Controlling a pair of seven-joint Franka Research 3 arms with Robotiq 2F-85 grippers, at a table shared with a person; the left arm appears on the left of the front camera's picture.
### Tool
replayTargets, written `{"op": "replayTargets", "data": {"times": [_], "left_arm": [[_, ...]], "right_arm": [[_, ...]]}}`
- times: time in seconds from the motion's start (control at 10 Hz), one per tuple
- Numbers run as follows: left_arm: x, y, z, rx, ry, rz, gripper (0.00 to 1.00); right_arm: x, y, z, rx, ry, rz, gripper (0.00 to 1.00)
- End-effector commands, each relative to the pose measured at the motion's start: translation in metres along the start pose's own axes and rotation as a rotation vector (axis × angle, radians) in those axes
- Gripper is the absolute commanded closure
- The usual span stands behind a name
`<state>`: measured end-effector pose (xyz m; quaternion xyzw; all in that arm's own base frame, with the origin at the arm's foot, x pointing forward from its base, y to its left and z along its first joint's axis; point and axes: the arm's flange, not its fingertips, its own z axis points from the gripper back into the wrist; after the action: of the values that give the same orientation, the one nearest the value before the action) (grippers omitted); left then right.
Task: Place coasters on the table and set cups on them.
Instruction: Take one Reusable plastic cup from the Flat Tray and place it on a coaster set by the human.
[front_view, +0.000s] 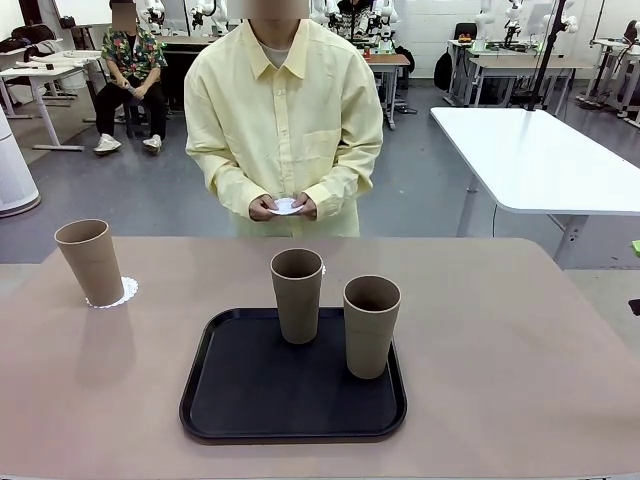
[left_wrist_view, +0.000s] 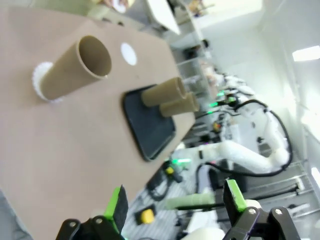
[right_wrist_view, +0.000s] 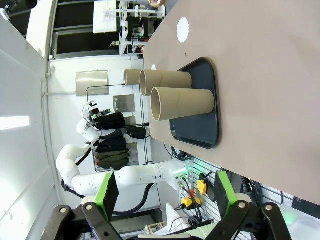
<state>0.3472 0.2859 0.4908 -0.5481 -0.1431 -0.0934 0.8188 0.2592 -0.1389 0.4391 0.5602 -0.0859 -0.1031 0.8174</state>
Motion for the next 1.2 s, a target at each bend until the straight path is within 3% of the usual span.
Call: {"op": "replayTargets", "data": {"times": [0.0,0.3,0.5,0.8,1.1], "left_arm": [[0.009,-0.053,-0.024,0.205,0.019,-0.119,0.00],[0.025,-0.126,-0.074,0.371,0.075,-0.322,0.00],[0.034,-0.155,-0.125,0.445,0.152,-0.459,0.00],[0.039,-0.170,-0.214,0.522,0.304,-0.666,0.00],[0.055,-0.171,-0.276,0.653,0.414,-0.779,0.00]], "right_arm": [[0.000,0.000,0.001,0.011,0.000,-0.002,0.00],[0.000,0.000,0.001,0.011,0.000,-0.002,0.00],[0.000,0.000,0.001,0.011,0.000,-0.002,0.00],[0.000,0.000,0.001,0.011,0.000,-0.002,0.00],[0.000,0.000,0.001,0.011,0.000,-0.002,0.00]]}}
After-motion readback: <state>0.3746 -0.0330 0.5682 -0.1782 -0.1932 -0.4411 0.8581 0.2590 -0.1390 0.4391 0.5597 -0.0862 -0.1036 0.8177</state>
